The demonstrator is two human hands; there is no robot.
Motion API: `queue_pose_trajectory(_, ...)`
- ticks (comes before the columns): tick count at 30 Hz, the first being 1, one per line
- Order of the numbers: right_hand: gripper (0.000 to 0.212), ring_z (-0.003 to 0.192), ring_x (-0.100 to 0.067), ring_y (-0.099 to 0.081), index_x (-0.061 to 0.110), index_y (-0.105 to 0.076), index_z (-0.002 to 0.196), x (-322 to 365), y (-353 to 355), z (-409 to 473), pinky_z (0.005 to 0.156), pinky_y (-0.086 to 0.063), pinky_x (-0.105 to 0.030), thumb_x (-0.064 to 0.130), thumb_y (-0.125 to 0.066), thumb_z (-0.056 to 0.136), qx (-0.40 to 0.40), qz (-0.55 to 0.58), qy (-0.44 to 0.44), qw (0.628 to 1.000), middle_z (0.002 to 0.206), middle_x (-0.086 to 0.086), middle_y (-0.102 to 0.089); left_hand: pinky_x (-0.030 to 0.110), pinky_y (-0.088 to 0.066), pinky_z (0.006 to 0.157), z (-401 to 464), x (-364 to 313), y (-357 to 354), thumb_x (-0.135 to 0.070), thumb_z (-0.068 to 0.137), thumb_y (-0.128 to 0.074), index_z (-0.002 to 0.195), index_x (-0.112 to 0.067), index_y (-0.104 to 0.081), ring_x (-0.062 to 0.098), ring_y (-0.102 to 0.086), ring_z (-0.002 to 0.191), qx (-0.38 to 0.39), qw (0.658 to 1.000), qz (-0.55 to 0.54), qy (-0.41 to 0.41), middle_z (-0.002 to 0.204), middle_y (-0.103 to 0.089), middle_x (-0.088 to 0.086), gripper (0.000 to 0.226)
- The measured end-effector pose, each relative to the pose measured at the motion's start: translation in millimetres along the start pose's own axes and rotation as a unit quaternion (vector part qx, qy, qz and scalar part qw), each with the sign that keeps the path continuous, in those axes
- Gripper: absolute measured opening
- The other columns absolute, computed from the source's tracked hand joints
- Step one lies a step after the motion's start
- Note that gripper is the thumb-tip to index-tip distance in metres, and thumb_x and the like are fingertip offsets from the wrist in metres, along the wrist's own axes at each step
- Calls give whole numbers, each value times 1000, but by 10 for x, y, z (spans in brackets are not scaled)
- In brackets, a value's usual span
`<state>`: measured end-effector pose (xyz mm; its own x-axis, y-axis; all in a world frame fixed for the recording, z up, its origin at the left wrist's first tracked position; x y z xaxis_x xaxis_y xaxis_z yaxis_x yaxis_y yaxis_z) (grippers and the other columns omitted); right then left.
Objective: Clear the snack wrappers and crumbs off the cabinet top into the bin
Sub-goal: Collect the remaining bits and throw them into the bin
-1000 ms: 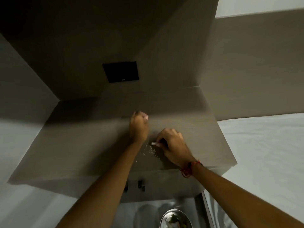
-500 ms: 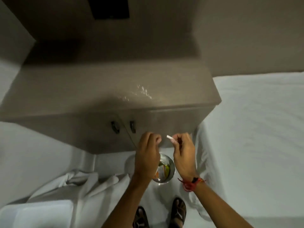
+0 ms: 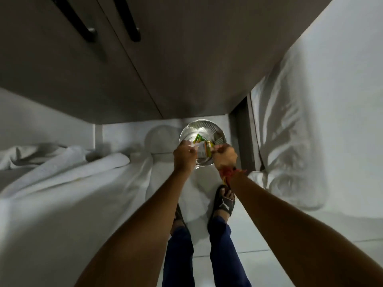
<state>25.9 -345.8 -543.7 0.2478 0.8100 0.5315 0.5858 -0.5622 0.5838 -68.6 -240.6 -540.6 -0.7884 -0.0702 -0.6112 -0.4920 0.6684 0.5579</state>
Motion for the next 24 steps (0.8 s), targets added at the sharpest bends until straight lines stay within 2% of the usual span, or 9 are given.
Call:
queue_pose_trajectory(2,18,103,-33,-69,4,-72,106,-43,-8,-28,77,-46,-23,10,-65,91,1,-21,11,1000,108,-15,-74,35,-47,91,-24,49,-1,-17,92,-61,119,2,-61,36,-63,113,18,1000,-2,11,120,-68,23,33)
queue_pose_trajectory(5,21,104,-37,-68,4,-71,108,20,89,-277,84,-53,-31,9,-57,94,16,-77,63,995,110,-19,-73,36,-48,90,-211,7,223,-19,92,-61,121,1,-58,37,-63,111,10,1000,-6,12,119,-67,24,36)
queue_pose_trajectory(8,25,106,-35,-67,7,-64,118,388,225,-688,91,-57,-40,15,-51,98,66,-127,164,976,115,-18,-70,34,-50,89,-500,-199,686,-15,92,-61,120,-2,-59,35,-63,110,-17,999,-17,-36,117,-67,20,31)
queue_pose_trajectory(10,32,118,-33,-61,8,-58,130,747,294,-1011,101,-51,-42,14,-49,100,91,-156,256,950,128,-17,-63,25,-44,97,-698,-390,1058,-15,95,-58,131,-6,-55,27,-57,123,-44,995,-10,-84,131,-62,14,37)
queue_pose_trajectory(13,40,125,-27,-54,9,-53,137,1470,391,-1618,108,-46,-40,12,-51,98,102,-203,422,877,135,-12,-58,25,-41,110,-1002,-755,1790,-23,101,-52,142,-14,-47,17,-51,133,-111,984,13,-139,143,-55,5,43)
queue_pose_trajectory(16,47,125,-23,-53,9,-51,139,2143,383,-2216,109,-46,-35,12,-57,93,97,-228,546,800,137,-10,-57,14,-35,104,-1314,-1027,2564,-31,103,-46,144,-21,-43,14,-52,132,-192,971,43,-139,144,-53,2,41)
queue_pose_trajectory(19,54,131,-25,-52,9,-47,143,2627,271,-2811,113,-38,-34,15,-60,92,95,-234,625,738,143,-12,-55,21,-41,105,-1701,-1095,3335,-29,103,-46,142,-18,-46,19,-54,130,-303,944,55,-116,142,-56,6,40)
queue_pose_trajectory(21,56,138,-29,-48,5,-47,146,2817,134,-3214,118,-35,-39,15,-60,93,123,-255,673,683,149,-16,-51,28,-44,106,-2010,-964,3774,-25,102,-47,139,-16,-48,21,-54,129,-376,922,44,-83,140,-58,7,38)
queue_pose_trajectory(24,57,141,-32,-46,0,-50,145,2896,-91,-3690,116,-40,-44,8,-64,90,156,-289,745,580,150,-19,-50,17,-39,111,-2470,-518,4146,-28,102,-47,139,-14,-48,22,-52,132,-406,914,20,6,142,-57,5,39)
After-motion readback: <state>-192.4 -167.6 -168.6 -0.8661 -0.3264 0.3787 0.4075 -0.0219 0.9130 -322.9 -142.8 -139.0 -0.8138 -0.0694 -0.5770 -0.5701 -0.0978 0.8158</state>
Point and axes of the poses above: each hand's wrist, its own z-axis towards the middle knuckle, its own y-axis out of the back of the hand, x = y × z, the point moved 2 cm from there along z, towards the middle knuckle
